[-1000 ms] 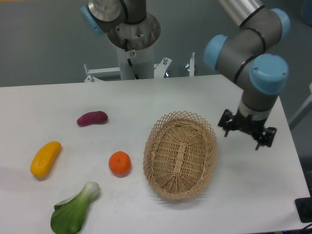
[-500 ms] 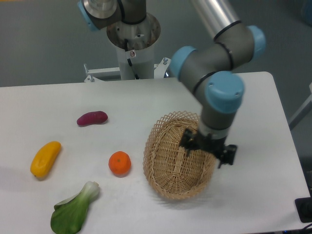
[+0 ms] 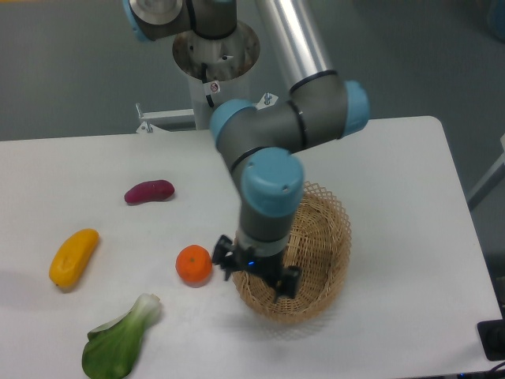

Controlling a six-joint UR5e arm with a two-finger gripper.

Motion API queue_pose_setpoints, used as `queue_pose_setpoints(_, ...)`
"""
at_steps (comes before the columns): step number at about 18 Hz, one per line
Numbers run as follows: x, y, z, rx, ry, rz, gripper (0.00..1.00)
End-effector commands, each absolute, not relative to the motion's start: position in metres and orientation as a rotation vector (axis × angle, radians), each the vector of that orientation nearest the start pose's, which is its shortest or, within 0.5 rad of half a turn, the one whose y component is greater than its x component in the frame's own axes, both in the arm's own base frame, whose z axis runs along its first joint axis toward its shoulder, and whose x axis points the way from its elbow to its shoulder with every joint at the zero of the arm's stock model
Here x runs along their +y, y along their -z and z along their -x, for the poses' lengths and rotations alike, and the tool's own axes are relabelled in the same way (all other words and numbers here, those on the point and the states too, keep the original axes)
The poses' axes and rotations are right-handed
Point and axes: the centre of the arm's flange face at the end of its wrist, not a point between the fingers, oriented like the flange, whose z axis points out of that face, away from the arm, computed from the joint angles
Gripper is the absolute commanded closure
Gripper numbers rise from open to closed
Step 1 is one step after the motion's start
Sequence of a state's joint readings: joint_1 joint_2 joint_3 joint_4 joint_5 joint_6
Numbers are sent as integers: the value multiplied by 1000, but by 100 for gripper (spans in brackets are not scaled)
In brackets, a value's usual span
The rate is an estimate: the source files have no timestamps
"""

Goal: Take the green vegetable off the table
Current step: 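Move the gripper over the basket toward the green bok choy, then lower the gripper onto the bok choy stem and close it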

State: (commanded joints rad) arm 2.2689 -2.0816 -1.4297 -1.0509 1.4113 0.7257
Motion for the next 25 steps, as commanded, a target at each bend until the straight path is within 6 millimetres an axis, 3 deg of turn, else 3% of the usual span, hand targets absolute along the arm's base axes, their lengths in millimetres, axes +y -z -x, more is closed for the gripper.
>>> queue_pose_setpoints(3, 635, -301, 310, 43, 35, 2916, 0)
queue_pose_setpoints(9, 675, -262, 254, 53, 109, 2953, 0)
queue_pose_setpoints(11, 686, -258, 238, 75, 117, 2953, 0)
queue_pose_setpoints(17, 703, -223, 195, 153, 166, 2993, 0)
queue_pose_setpoints(25, 713, -195, 182, 119, 180, 3018, 0)
